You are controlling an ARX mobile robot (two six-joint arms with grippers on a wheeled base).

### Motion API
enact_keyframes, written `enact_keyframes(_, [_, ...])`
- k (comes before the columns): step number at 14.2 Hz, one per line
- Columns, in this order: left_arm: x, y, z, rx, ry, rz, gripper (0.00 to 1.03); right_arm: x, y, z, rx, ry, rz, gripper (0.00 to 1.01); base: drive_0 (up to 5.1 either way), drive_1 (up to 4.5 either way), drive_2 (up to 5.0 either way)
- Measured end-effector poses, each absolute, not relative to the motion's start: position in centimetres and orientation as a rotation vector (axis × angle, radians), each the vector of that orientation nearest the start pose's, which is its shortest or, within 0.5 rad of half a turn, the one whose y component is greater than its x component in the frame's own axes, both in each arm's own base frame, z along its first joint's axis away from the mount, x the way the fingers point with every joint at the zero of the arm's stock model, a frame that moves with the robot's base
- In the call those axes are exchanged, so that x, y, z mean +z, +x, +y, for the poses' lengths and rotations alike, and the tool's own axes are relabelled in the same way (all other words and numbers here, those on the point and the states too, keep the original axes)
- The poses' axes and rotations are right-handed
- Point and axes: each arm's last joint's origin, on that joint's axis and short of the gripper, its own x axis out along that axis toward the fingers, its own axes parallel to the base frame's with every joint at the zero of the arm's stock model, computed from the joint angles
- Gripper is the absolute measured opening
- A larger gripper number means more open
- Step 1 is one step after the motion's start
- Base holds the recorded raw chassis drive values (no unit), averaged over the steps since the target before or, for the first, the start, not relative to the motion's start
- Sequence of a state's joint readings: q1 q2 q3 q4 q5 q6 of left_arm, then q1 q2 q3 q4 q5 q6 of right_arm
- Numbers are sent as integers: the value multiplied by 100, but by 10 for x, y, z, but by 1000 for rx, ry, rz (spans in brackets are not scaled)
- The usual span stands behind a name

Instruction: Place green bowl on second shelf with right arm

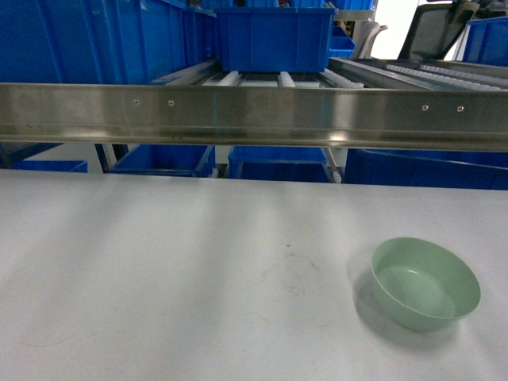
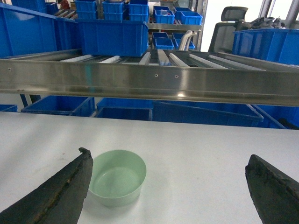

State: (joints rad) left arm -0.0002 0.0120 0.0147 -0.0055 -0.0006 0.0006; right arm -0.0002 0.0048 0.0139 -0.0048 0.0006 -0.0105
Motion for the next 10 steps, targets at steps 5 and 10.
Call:
enact_keyframes(5, [167,98,0,0,1,3,98,167,97,0,-1,-10,-4,98,0,0,0])
enact_keyframes(10, [167,98,0,1,1,2,98,172,118,9,34,-17,-3,98,0,0,0])
